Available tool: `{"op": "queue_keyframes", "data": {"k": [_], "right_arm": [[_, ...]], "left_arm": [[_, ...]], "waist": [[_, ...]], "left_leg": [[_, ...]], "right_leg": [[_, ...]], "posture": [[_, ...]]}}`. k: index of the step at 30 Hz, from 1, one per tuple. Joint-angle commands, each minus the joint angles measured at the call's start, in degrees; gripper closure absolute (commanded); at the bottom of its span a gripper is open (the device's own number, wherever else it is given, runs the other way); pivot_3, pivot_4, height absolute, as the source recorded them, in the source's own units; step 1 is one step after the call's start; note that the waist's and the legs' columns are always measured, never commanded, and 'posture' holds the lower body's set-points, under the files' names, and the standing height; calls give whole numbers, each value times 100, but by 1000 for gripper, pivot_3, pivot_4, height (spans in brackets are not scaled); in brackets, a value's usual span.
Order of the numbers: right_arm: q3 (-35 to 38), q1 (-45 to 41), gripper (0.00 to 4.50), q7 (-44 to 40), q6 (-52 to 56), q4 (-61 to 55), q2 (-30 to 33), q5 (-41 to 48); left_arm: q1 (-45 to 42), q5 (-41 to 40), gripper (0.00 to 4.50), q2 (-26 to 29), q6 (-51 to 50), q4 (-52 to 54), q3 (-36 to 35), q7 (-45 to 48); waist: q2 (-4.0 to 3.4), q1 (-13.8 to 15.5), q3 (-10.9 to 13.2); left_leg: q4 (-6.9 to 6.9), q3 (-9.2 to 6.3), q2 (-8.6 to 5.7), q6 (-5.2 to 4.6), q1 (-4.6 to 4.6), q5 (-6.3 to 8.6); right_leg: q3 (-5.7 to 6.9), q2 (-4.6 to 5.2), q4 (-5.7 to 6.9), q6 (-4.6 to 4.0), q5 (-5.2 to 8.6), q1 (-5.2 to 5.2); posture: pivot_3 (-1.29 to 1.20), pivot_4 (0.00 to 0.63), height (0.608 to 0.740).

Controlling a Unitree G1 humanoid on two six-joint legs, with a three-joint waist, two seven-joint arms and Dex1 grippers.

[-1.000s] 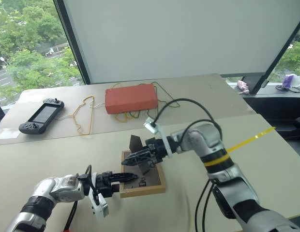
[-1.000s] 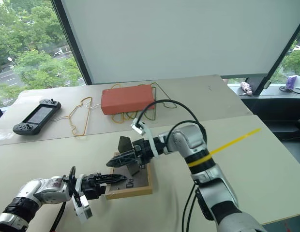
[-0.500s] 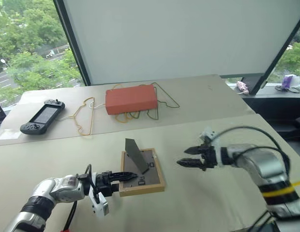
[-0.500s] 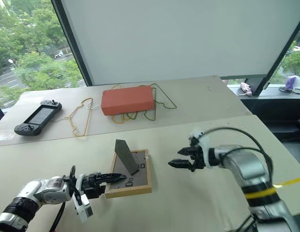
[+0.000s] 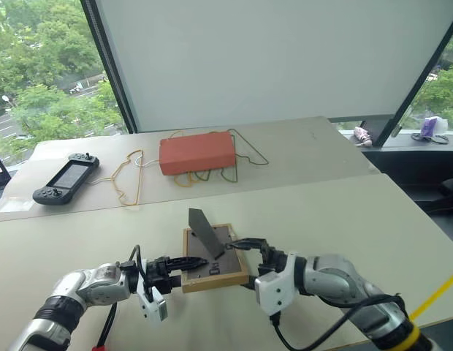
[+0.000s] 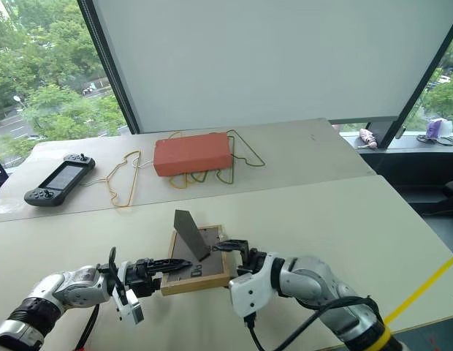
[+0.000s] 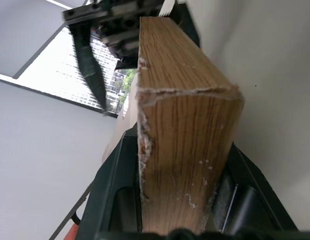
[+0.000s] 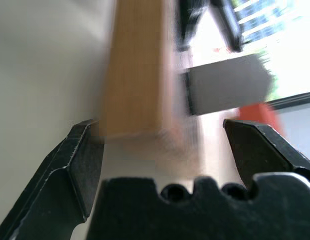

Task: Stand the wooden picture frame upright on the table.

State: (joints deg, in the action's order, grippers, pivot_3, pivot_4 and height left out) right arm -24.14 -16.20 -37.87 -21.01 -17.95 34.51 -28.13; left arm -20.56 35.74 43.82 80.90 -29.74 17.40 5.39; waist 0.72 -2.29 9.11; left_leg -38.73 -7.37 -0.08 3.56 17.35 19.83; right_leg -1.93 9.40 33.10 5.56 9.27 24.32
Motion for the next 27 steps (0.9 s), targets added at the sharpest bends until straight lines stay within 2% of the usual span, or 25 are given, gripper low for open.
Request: {"op": "queue_keyframes", "data": {"k": [1, 2, 7, 8, 13, 15, 16, 18, 19, 20, 22, 23, 27], "right_arm": [[49, -26, 882, 122, -206, 24, -42, 7], [64, -28, 1318, 122, -233, 44, -36, 17], [95, -48, 2908, 108, -365, 43, -1, 75], [98, -53, 3115, 112, -376, 54, -4, 70], [163, -86, 3212, 103, -324, 57, -29, 160], [259, -126, 3213, 28, -178, 39, -74, 419], [334, -173, 3213, -13, -91, 6, -108, 598], [483, -269, 3213, -174, 282, -82, -209, 1041], [549, -326, 3213, -239, 393, -108, -233, 1192], [664, -411, 3213, -344, 629, -116, -259, 1432], [990, -846, 3213, -710, 1402, 47, -252, 2112], [1141, -1068, 3213, -1052, 2151, 73, -229, 2705], [1575, -2176, 3213, -1706, 4587, 488, -213, 4104]], "left_arm": [[24, -239, 3288, 114, -206, -40, 67, 223], [25, -280, 3288, 115, -229, -47, 70, 260], [71, -529, 3288, 107, -363, 7, 56, 413], [76, -585, 3288, 104, -384, 22, 60, 443], [65, -829, 3288, 65, -566, 34, 47, 585], [55, -1087, 2319, 53, -733, 89, 66, 703], [101, -1306, 2105, 51, -911, 207, 54, 775], [272, -1751, 1430, 67, -1316, 519, -53, 887], [384, -2033, 888, 103, -1525, 711, -86, 985], [558, -2375, 667, 160, -1769, 993, -185, 1031], [1172, -3165, 667, 331, -2447, 1785, -549, 1070], [1497, -3381, 667, 409, -2699, 2188, -710, 1098], [2352, -3560, 667, 378, -3417, 3324, -1046, 1257]], "waist": [[0, 5, 0], [0, 4, 0], [-1, 0, 0], [-1, 1, 0], [-1, 5, 0], [0, 6, 0], [-1, 7, 0], [0, 1, 1], [0, -3, 1], [0, -14, 2], [-2, -63, 7], [-3, -77, 11], [-15, -29, 29]], "left_leg": [[0, 0, 0, 2, 1, -1], [0, 1, -1, 5, 2, -2], [5, 4, -1, 2, 4, -1], [6, 5, -1, 2, 1, -1], [7, 5, -1, -5, 1, 3], [7, 5, -1, -6, 1, 3], [7, 5, 0, -6, 0, 4], [6, 4, -1, -20, -1, 11], [6, 3, 0, -24, 0, 13], [6, 3, 0, -23, 0, 13], [6, 3, 1, -22, 3, 12], [7, 4, 1, -23, 5, 13], [9, 2, 5, -39, 8, 22]], "right_leg": [[0, 0, 0, -1, -1, -1], [0, 0, 1, -2, -1, -2], [0, 0, -2, -1, -1, -4], [0, 0, -2, -1, 0, -5], [0, 0, -2, 0, 0, -7], [0, 0, -2, 0, 0, -7], [0, 0, -2, 0, 0, -8], [0, 0, -2, -1, -1, -10], [0, 0, -1, -1, 0, -8], [0, 0, -2, -1, -1, -7], [0, -1, -2, -1, -1, -1], [-5, -2, -1, -1, -1, 5], [-6, -6, -2, -3, -1, 8]], "posture": [[0, 150, 740], [0, 150, 740], [0, 150, 740], [0, 150, 740], [0, 150, 740], [0, 150, 740], [0, 150, 740], [0, 150, 740], [0, 150, 740], [0, 150, 740], [0, 150, 740], [0, 150, 740], [0, 150, 740]]}}
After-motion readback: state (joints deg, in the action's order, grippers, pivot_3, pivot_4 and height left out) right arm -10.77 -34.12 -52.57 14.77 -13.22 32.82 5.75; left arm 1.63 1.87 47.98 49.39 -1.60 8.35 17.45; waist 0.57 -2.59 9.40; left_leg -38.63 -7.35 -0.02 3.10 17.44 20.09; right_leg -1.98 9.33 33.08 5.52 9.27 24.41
